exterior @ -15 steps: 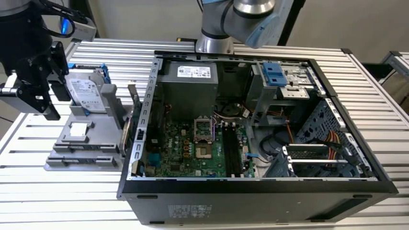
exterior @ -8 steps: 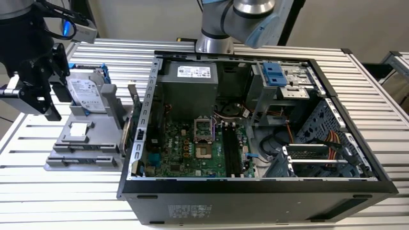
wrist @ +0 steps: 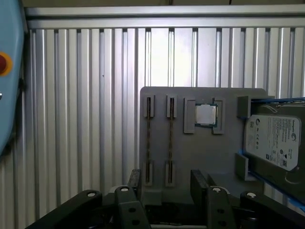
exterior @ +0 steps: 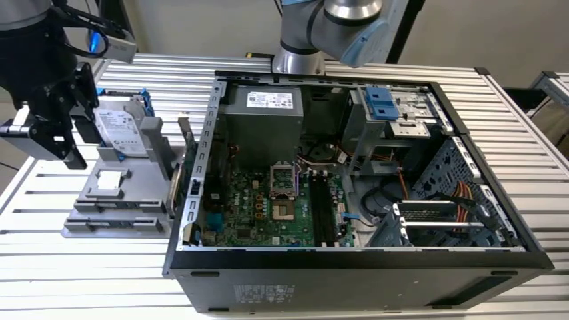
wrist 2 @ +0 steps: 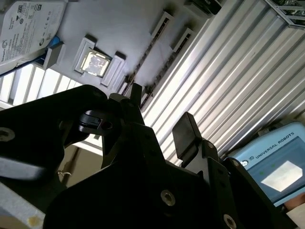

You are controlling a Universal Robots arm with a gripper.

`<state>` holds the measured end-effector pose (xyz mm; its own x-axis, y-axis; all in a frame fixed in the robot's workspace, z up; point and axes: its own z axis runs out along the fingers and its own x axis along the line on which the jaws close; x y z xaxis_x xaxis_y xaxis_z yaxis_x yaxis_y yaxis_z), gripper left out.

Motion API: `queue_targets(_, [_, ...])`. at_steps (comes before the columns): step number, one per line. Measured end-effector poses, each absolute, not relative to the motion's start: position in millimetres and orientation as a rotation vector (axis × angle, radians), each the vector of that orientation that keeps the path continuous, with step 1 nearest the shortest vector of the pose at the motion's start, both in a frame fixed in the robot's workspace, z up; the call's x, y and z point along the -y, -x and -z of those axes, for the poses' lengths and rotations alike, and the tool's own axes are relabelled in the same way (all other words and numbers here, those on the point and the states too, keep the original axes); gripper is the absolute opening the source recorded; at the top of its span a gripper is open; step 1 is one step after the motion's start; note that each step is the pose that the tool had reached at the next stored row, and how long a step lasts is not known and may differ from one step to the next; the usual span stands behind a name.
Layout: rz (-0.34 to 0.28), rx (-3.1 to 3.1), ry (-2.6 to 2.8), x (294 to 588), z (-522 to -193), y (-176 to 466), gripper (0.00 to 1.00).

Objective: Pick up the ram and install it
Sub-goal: 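Pick up the ram and move it above insertion slot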

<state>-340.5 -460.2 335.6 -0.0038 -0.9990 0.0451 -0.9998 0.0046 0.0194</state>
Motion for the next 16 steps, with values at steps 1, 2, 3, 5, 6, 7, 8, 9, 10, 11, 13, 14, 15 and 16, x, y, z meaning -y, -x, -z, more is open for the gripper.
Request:
queue_targets(1, [-0.029, 2.193, -2.184, 460.1, -335.3, 340.4, 1.00])
queue_targets(2, [-0.030, 2.193, -2.183, 459.9, -334.8, 340.5, 1.00])
queue_targets(3, [-0.030, 2.192, -2.183, 459.9, -334.3, 340.5, 1.00])
queue_targets(5, [-0.032, 2.192, -2.182, 459.7, -333.2, 340.5, 1.00])
queue_targets(6, [-0.033, 2.191, -2.182, 459.6, -332.8, 340.5, 1.00])
queue_targets(7, [-0.034, 2.191, -2.182, 459.5, -332.3, 340.5, 1.00])
queue_targets(8, [-0.035, 2.191, -2.181, 459.4, -331.7, 340.5, 1.00])
queue_targets(9, [-0.035, 2.190, -2.181, 459.3, -331.2, 340.5, 1.00])
queue_targets(10, [-0.036, 2.190, -2.180, 459.3, -330.7, 340.5, 1.00])
queue_targets(11, [-0.037, 2.189, -2.180, 459.1, -330.1, 340.5, 1.00])
queue_targets(13, [-0.038, 2.189, -2.180, 459.1, -329.0, 340.5, 1.00])
queue_targets(14, [-0.038, 2.189, -2.180, 459.0, -328.5, 340.5, 1.00])
queue_targets(15, [-0.038, 2.189, -2.179, 458.9, -327.8, 340.5, 1.00])
queue_targets(16, [-0.039, 2.189, -2.179, 458.9, -327.2, 340.5, 1.00])
